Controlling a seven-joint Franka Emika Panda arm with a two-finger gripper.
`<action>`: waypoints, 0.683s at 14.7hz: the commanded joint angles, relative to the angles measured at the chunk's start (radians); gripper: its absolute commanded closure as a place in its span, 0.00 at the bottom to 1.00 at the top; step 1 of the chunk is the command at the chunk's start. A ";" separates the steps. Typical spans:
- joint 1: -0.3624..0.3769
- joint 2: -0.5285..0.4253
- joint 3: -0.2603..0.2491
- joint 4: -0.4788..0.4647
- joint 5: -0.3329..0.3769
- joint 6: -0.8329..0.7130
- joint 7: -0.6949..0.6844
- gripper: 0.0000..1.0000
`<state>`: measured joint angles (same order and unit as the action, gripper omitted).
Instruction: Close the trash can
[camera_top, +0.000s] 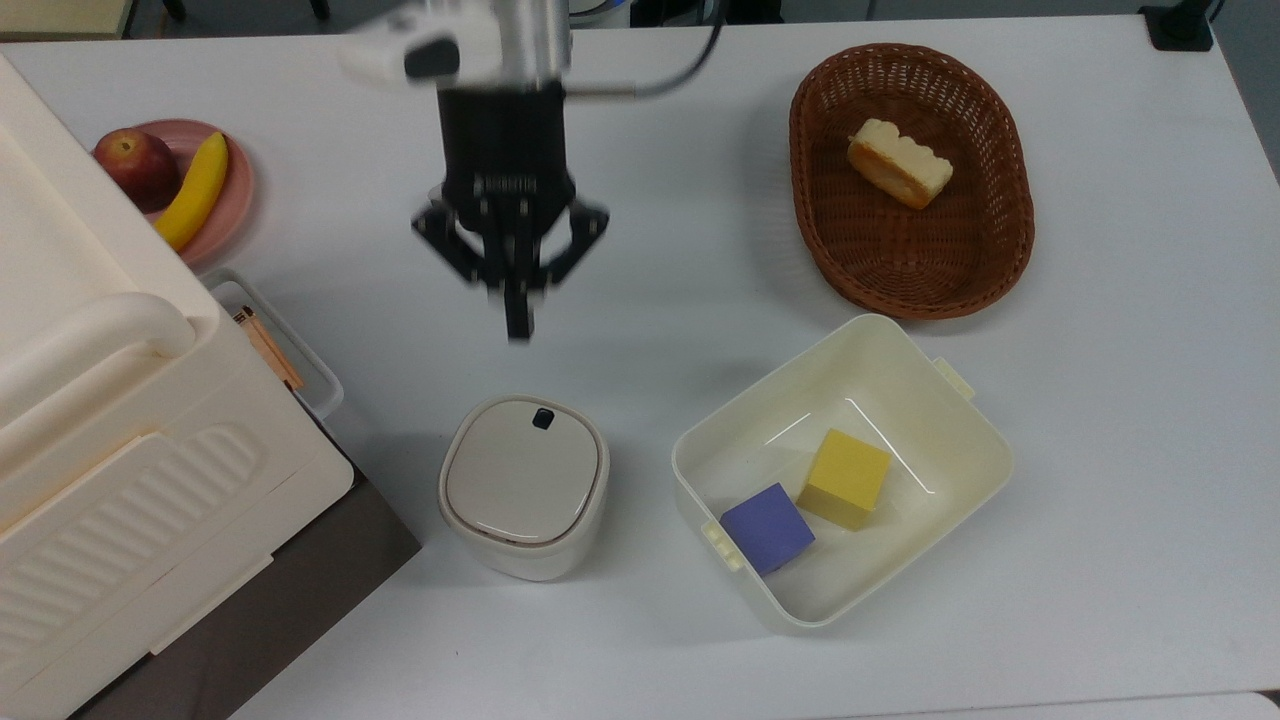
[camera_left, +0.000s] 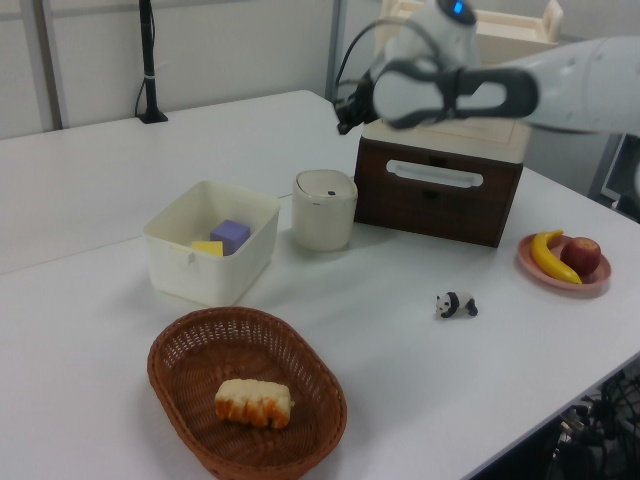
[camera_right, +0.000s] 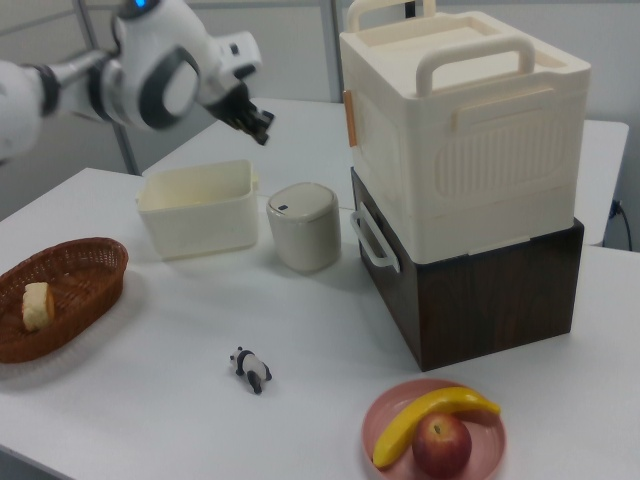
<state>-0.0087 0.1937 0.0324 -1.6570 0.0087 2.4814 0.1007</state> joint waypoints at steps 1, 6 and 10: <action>0.013 -0.167 0.000 -0.043 -0.001 -0.362 0.026 0.40; 0.018 -0.195 0.023 -0.001 -0.021 -0.668 0.025 0.00; 0.016 -0.264 0.014 -0.004 -0.038 -0.843 -0.033 0.00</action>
<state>0.0009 -0.0086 0.0574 -1.6485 -0.0113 1.7154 0.1047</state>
